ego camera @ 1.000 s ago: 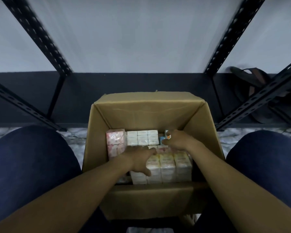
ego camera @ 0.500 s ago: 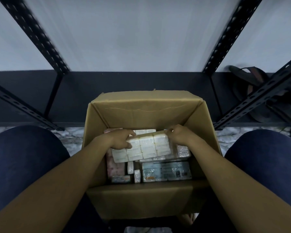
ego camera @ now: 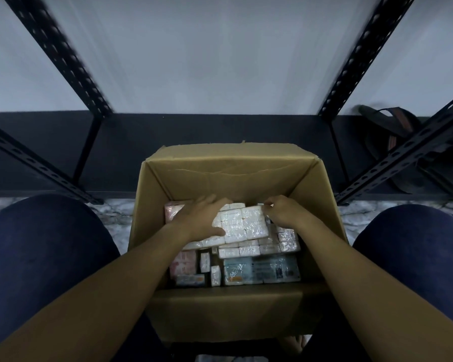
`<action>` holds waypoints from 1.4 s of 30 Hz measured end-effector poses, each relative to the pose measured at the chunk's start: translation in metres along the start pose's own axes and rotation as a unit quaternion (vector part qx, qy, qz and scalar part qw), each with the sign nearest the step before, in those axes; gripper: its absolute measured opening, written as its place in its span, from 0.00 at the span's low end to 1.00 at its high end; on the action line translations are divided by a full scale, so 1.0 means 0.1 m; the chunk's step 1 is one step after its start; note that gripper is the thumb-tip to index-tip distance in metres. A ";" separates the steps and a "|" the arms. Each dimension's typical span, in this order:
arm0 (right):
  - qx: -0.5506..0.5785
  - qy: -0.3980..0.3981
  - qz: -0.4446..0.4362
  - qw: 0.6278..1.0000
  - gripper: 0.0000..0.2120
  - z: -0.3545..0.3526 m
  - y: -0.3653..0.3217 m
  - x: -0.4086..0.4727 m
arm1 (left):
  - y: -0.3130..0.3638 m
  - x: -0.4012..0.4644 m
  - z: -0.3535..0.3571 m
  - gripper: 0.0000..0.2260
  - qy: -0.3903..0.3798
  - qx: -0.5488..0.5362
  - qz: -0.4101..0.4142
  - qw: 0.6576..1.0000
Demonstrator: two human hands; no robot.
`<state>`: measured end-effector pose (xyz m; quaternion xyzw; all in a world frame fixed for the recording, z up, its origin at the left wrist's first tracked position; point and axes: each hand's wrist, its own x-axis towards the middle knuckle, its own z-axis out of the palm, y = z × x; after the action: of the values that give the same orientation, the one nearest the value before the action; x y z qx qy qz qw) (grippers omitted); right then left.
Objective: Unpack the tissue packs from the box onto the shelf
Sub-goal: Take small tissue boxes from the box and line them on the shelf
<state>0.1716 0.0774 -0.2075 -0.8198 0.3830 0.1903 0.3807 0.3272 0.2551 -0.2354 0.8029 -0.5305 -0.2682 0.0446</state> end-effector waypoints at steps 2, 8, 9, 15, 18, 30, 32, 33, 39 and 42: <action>-0.003 -0.006 0.007 1.000 0.16 -0.01 -0.01 -0.01 | 0.06 0.00 0.01 0.31 0.043 0.017 0.031 0.998; -0.032 -0.015 0.060 0.998 0.15 -0.01 0.03 0.02 | 0.11 0.01 0.07 0.33 0.014 0.037 0.022 0.999; -0.035 -0.014 0.062 0.997 0.15 -0.02 0.04 0.02 | 0.10 0.02 0.08 0.37 0.003 0.049 0.017 0.999; -0.039 0.002 0.059 0.997 0.16 -0.04 0.08 0.05 | 0.11 0.03 0.01 0.34 0.005 0.054 -0.014 0.998; -0.046 0.005 0.057 0.997 0.15 -0.03 0.16 0.09 | 0.05 -0.03 -0.10 0.30 0.020 0.012 -0.049 0.999; -0.305 -0.088 -0.123 0.940 0.48 0.50 0.32 0.13 | -0.09 -0.58 -0.08 0.27 0.076 -0.036 -0.145 0.986; -0.362 -0.095 -0.124 0.919 0.53 0.55 0.36 0.15 | -0.08 -0.60 -0.05 0.27 0.077 -0.044 -0.164 0.982; -0.382 -0.093 -0.123 0.911 0.53 0.56 0.37 0.17 | -0.07 -0.61 -0.05 0.27 0.080 -0.045 -0.174 0.981; -0.333 -0.069 -0.134 0.931 0.45 0.52 0.35 0.22 | -0.04 -0.57 -0.18 0.28 0.093 -0.076 -0.232 0.965; -0.223 -0.092 -0.137 0.961 0.42 0.44 0.37 0.26 | -0.05 -0.54 -0.23 0.27 0.094 -0.108 -0.248 0.958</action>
<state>0.1592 0.0833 -0.2689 -0.9074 0.1788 0.2913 0.2446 0.3269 0.3002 -0.1965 0.9211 -0.2764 -0.2497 0.1130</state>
